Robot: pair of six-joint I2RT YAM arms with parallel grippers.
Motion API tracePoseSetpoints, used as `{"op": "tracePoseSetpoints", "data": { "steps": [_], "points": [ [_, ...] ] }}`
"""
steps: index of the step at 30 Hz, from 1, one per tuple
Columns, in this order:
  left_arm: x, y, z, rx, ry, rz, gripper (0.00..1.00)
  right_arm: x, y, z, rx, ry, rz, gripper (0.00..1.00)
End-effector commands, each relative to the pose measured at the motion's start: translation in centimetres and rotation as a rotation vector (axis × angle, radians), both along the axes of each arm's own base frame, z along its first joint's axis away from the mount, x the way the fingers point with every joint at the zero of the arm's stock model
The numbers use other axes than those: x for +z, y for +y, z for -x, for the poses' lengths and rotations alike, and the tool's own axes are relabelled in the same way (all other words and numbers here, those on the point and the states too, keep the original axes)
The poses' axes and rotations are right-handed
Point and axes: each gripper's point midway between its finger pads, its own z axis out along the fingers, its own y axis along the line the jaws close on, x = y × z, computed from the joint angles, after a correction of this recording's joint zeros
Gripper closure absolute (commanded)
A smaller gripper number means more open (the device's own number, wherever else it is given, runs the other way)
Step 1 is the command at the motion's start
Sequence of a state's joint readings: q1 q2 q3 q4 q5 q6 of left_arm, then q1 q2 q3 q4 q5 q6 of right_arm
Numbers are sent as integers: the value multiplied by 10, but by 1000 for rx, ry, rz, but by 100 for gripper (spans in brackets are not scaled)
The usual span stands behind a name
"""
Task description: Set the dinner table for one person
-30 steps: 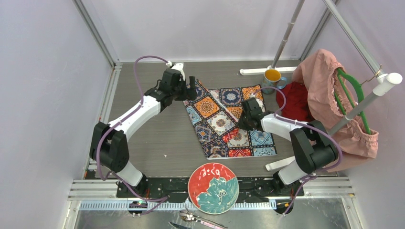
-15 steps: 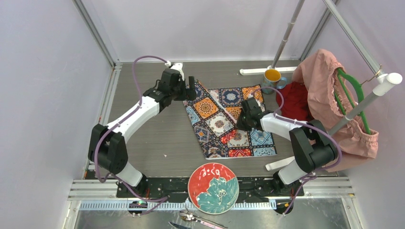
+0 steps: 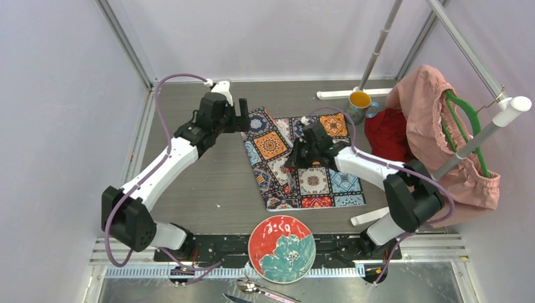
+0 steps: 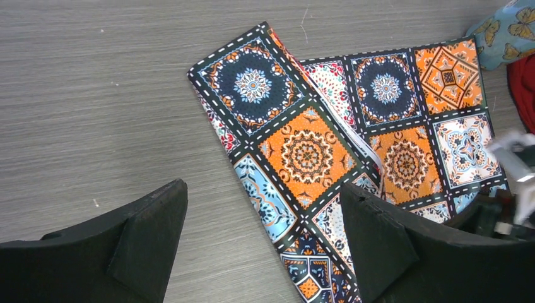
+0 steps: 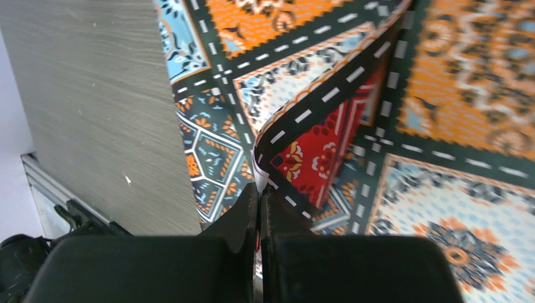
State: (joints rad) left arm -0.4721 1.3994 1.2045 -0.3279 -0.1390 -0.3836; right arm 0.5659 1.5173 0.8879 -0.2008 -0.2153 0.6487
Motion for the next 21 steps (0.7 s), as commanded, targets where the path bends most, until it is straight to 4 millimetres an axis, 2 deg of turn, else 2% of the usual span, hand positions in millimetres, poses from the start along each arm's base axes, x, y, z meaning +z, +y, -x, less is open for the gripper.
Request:
{"op": "tracePoseSetpoints", "data": {
  "steps": [1,7,12,21],
  "points": [
    [22,14,10,28,-64,-14,9,4,47,2,127,2,-85,99],
    [36,27,21,58,-103,-23,8,-9,106,21,266,38,-133,99],
    [45,35,29,70,-126,-25,7,-7,140,34,359,38,-155,99],
    [56,42,39,77,-157,-15,6,13,191,62,525,23,-236,99]
  ]
}}
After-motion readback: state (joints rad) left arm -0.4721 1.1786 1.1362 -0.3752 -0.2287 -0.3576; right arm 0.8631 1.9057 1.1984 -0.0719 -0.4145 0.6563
